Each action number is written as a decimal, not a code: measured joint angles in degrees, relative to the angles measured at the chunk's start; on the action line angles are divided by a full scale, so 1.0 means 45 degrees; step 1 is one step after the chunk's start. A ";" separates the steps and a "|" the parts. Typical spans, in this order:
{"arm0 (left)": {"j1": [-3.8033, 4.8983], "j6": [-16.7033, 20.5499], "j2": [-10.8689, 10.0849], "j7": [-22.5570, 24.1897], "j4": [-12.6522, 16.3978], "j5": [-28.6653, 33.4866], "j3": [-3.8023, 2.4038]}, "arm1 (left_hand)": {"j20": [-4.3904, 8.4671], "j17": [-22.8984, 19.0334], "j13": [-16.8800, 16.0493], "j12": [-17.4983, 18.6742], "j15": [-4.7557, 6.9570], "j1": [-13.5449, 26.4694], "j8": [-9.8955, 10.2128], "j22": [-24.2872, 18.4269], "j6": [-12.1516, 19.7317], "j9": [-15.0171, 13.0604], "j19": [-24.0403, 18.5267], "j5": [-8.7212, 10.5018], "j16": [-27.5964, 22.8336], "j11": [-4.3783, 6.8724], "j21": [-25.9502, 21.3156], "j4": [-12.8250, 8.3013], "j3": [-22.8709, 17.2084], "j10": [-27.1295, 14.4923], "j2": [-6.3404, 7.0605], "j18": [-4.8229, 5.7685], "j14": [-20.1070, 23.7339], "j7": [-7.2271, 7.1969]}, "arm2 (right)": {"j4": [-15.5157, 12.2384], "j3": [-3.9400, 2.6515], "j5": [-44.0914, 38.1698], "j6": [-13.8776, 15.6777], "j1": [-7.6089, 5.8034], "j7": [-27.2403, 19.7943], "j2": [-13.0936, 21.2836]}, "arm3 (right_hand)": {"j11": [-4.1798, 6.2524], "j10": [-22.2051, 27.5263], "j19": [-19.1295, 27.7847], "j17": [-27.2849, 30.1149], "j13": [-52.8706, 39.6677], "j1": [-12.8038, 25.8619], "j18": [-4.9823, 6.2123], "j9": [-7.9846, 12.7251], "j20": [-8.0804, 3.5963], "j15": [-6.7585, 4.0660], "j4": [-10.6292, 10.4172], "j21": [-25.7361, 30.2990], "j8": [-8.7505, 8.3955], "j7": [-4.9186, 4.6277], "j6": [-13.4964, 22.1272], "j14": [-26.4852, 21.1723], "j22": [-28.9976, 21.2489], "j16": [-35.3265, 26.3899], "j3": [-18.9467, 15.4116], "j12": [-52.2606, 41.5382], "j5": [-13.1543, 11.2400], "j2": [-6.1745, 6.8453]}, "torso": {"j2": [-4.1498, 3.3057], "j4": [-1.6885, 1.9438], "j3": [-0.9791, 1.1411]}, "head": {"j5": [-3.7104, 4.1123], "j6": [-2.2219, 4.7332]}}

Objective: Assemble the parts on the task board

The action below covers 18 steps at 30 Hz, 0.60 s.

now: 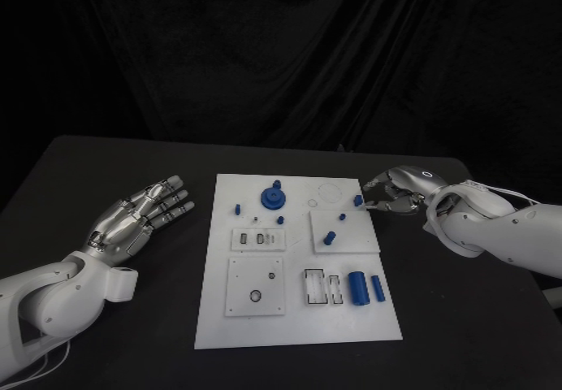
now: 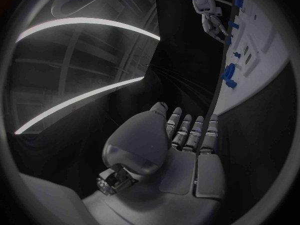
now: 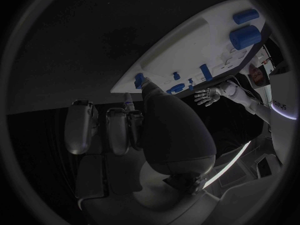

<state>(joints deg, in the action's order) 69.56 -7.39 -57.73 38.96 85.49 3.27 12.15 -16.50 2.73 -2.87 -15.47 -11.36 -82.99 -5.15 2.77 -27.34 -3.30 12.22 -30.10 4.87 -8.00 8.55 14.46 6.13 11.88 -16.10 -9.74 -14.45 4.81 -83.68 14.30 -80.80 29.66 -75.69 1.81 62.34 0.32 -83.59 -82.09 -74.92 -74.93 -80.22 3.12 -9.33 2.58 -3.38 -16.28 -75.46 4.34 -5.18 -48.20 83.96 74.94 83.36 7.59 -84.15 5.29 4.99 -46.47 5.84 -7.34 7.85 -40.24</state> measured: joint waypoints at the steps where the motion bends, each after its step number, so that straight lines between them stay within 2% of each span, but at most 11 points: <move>1: -0.0005 -0.0001 0.0002 0.0000 -0.0002 0.0000 0.0000 | 0.0000 0.0000 0.0000 0.0000 0.0000 0.0000 0.0000 0.0000 0.0000 0.0000 0.0000 0.0000 0.0000 0.0000 0.0000 0.0000 0.0000 0.0000 0.0000 -0.0001 0.0000 0.0000 | 0.0056 -0.0001 0.0002 -0.0035 0.0010 0.0018 -0.0048 | 0.0018 0.0018 0.0032 0.0000 0.0000 0.0000 0.0000 0.0000 0.0032 0.0000 0.0000 0.0058 0.0000 0.0000 0.0000 0.0000 0.0000 -0.0046 0.0000 0.0016 0.0000 0.0000 | 0.0001 0.0000 0.0000 | 0.0000 -0.0002; 18: -0.0096 -0.0022 -0.0016 0.0000 -0.0031 0.0000 -0.0001 | 0.0000 0.0000 0.0000 0.0000 0.0000 -0.0051 0.0000 0.0000 0.0000 0.0000 0.0000 0.0000 0.0000 0.0000 0.0000 -0.0053 -0.0053 0.0000 0.0052 -0.0002 0.0000 0.0000 | 0.0558 -0.0012 0.0022 -0.0263 0.0260 0.0145 -0.0597 | -0.0041 0.0077 0.0090 0.0001 -0.0010 -0.0068 0.0000 0.0058 0.0089 0.0000 0.0000 0.0157 0.0000 -0.0048 0.0048 -0.0001 -0.0002 -0.0118 0.0001 0.0015 0.0058 0.0067 | 0.0002 0.0001 0.0000 | -0.0024 -0.0073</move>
<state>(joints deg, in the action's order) 69.13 -7.49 -57.80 38.96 85.36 3.27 12.15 -16.50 2.73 -2.87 -15.48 -11.36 -83.22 -5.15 2.77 -27.34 -3.30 12.22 -30.10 4.87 -7.99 8.55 14.22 5.89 11.88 -15.87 -9.75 -14.46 4.81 -81.17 14.25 -80.70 28.48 -74.52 2.46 59.65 0.14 -83.24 -81.69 -74.92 -74.98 -80.53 3.12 -9.07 2.98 -3.38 -16.28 -74.76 4.34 -5.40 -47.98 83.95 74.92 82.83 7.60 -84.09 5.55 5.29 -46.46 5.85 -7.34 7.74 -40.57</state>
